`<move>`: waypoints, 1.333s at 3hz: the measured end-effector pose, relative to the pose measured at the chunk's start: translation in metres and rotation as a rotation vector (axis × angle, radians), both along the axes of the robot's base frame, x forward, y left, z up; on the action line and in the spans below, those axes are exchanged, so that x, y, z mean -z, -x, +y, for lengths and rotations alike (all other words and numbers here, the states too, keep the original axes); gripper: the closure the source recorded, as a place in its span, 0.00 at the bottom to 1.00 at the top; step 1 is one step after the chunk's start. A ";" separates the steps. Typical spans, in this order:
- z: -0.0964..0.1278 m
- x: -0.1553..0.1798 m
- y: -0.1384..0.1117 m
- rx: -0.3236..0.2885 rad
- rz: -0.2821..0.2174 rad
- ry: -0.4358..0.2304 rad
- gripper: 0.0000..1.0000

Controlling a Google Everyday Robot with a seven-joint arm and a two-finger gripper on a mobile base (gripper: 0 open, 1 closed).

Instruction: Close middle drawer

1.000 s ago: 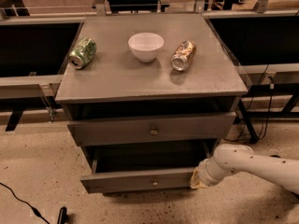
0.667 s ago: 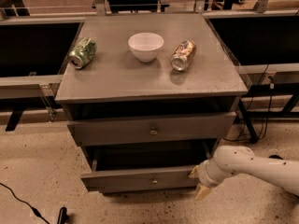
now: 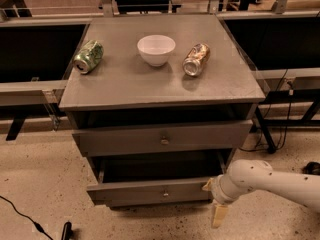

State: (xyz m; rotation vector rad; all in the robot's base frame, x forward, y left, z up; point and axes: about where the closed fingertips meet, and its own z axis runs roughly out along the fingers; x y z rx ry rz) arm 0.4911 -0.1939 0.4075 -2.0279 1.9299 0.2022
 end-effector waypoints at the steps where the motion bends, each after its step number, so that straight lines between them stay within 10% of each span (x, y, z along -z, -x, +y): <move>1: 0.001 0.000 0.004 0.000 0.000 0.000 0.17; 4: -0.001 0.004 -0.038 -0.016 -0.060 -0.024 0.96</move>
Offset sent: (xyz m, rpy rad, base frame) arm 0.1304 -0.0199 0.0157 0.0538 -0.1945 0.0095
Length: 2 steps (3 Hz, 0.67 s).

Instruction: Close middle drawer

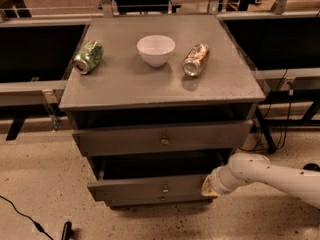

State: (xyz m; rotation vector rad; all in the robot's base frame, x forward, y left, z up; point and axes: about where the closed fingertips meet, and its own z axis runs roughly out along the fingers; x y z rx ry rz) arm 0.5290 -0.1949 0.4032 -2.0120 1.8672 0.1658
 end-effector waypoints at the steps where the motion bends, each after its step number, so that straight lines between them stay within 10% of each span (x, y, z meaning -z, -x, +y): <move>1: 0.000 0.000 0.000 0.000 0.000 0.000 1.00; 2: 0.001 -0.001 -0.004 0.001 -0.010 -0.002 1.00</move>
Offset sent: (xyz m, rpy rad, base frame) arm 0.1896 -0.0148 0.0341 0.0507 -0.2705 -0.0439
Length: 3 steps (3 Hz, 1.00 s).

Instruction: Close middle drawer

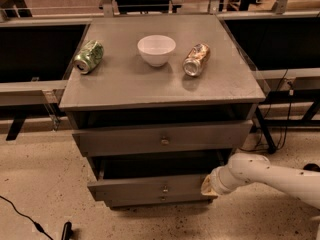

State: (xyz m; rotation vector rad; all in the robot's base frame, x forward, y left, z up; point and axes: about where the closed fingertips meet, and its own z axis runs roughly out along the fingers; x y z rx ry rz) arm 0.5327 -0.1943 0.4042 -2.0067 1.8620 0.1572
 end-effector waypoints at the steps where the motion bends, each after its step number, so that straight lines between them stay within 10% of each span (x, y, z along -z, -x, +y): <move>1: 0.001 -0.001 -0.003 0.001 -0.008 -0.002 1.00; 3: 0.002 -0.003 -0.005 0.003 -0.020 -0.005 1.00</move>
Offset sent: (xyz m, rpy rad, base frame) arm 0.2083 -0.0086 0.0487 0.0609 -0.2867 -0.0436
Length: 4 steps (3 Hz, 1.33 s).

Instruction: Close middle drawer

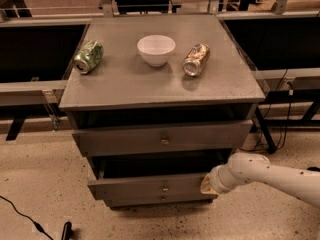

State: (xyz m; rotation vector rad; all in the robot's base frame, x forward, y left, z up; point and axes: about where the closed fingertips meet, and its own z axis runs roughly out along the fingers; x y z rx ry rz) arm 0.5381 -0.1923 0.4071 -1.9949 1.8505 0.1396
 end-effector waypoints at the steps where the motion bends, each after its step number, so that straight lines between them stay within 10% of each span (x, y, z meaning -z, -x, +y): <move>1: 0.001 -0.001 -0.001 0.001 -0.005 -0.002 1.00; 4: 0.003 -0.003 -0.006 0.001 -0.021 -0.007 1.00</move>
Offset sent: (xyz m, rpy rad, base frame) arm 0.2407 0.0030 0.0522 0.0876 -0.2904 -0.0205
